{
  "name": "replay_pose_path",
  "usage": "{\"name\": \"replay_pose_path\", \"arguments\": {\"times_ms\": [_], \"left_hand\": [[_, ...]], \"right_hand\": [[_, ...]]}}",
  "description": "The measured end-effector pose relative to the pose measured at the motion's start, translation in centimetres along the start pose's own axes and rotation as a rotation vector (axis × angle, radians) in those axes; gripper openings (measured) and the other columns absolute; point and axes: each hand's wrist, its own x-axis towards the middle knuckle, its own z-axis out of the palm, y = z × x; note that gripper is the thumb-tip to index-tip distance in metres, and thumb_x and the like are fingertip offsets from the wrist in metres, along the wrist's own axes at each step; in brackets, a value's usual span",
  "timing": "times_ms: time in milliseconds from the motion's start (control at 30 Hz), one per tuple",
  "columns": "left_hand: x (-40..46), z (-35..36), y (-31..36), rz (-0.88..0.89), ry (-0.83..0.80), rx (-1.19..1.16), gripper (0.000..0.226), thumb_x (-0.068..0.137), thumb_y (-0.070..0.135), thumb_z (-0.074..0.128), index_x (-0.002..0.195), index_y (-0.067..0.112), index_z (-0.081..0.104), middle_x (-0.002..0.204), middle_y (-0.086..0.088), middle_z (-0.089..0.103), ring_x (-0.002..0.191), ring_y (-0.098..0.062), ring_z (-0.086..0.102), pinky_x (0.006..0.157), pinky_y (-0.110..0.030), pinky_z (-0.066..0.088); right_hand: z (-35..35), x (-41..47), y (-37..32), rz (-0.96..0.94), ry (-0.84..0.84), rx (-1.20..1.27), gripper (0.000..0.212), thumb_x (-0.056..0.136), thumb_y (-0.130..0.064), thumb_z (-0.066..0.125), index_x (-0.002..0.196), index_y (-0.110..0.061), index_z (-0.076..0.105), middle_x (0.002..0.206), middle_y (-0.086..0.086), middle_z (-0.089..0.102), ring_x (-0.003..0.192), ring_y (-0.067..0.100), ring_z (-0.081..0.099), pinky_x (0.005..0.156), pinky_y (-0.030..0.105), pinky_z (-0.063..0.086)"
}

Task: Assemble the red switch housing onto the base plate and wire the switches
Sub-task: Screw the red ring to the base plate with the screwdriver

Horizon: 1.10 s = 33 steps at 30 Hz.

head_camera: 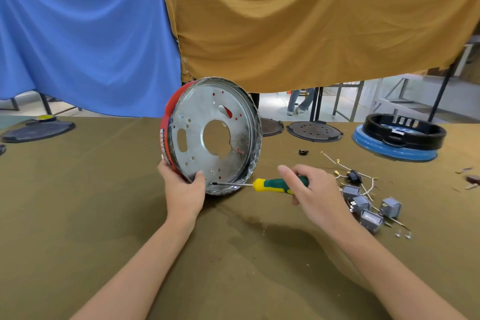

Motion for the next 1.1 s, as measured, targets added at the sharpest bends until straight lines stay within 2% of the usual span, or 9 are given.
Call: {"name": "replay_pose_path", "arguments": {"times_ms": [100,200,400,500,567,700,833,933,1100], "left_hand": [[0.0,0.0,0.0,0.002,0.0,-0.004,0.067,0.086,0.0,0.065,0.139,0.022,0.029,0.124,0.005,0.057,0.115,-0.016,0.058,0.105,-0.037,0.046],[0.0,0.0,-0.1,0.005,-0.001,-0.005,0.066,0.086,0.001,0.065,0.139,0.022,0.03,0.126,0.004,0.058,0.114,-0.015,0.059,0.105,-0.036,0.046],[0.1,0.1,-0.1,-0.002,0.005,-0.007,0.064,0.086,0.001,0.065,0.137,0.022,0.03,0.125,0.003,0.059,0.114,-0.017,0.06,0.104,-0.036,0.046],[0.1,0.1,-0.1,-0.009,0.011,-0.009,0.063,0.086,0.002,0.065,0.135,0.023,0.031,0.125,0.003,0.059,0.114,-0.017,0.06,0.102,-0.033,0.047],[0.1,0.1,-0.2,-0.007,0.013,-0.004,0.063,0.086,0.002,0.065,0.135,0.023,0.031,0.124,0.003,0.059,0.113,-0.016,0.06,0.1,-0.032,0.047],[0.2,0.2,-0.1,-0.016,0.018,-0.007,0.064,0.086,0.003,0.066,0.136,0.022,0.031,0.122,0.004,0.059,0.112,-0.017,0.06,0.102,-0.034,0.047],[0.1,0.2,-0.2,-0.001,0.002,0.013,0.066,0.086,0.003,0.066,0.138,0.023,0.03,0.123,0.005,0.059,0.113,-0.016,0.059,0.104,-0.036,0.046],[0.2,0.2,-0.2,-0.009,0.007,0.013,0.066,0.086,0.003,0.066,0.138,0.023,0.03,0.124,0.004,0.059,0.113,-0.016,0.059,0.106,-0.039,0.046],[0.2,0.1,-0.3,-0.004,0.007,0.021,0.064,0.086,0.004,0.066,0.136,0.022,0.03,0.124,0.003,0.059,0.113,-0.017,0.059,0.105,-0.04,0.047]], "right_hand": [[-0.2,0.3,0.0,0.008,-0.081,0.088,0.01,0.095,-0.034,0.06,0.09,-0.025,0.06,0.082,-0.001,0.059,0.067,0.013,0.053,0.061,0.028,0.039],[-0.9,0.6,0.2,0.018,-0.175,0.288,0.022,0.089,-0.01,0.065,0.1,-0.026,0.055,0.093,0.001,0.056,0.065,0.013,0.049,0.062,0.029,0.042],[0.1,0.0,-0.2,-0.005,-0.012,-0.014,0.031,0.094,-0.046,0.058,0.075,-0.022,0.061,0.061,0.002,0.064,0.058,0.015,0.056,0.059,0.031,0.042],[-0.2,0.3,-0.1,0.0,-0.077,0.058,0.008,0.092,-0.03,0.065,0.09,-0.026,0.058,0.084,0.003,0.061,0.063,0.008,0.05,0.059,0.021,0.038],[-0.7,0.5,-0.1,0.023,-0.146,0.205,0.022,0.088,-0.012,0.067,0.099,-0.026,0.054,0.097,0.003,0.057,0.067,0.013,0.05,0.063,0.03,0.043],[-0.6,0.4,-0.1,-0.049,-0.008,0.151,0.01,0.089,-0.024,0.07,0.088,-0.024,0.061,0.074,-0.005,0.061,0.057,0.009,0.049,0.056,0.029,0.046],[0.1,0.1,-0.2,-0.012,0.001,-0.042,0.037,0.096,-0.046,0.055,0.073,-0.017,0.059,0.064,0.004,0.062,0.064,0.02,0.061,0.061,0.034,0.045],[-0.2,0.4,0.0,0.01,-0.091,0.072,0.011,0.095,-0.033,0.06,0.09,-0.024,0.058,0.084,-0.002,0.061,0.067,0.008,0.052,0.061,0.02,0.04],[-0.7,0.7,0.1,-0.019,-0.096,0.2,0.019,0.088,-0.014,0.068,0.096,-0.025,0.056,0.087,0.0,0.059,0.066,0.015,0.049,0.063,0.036,0.046]]}}
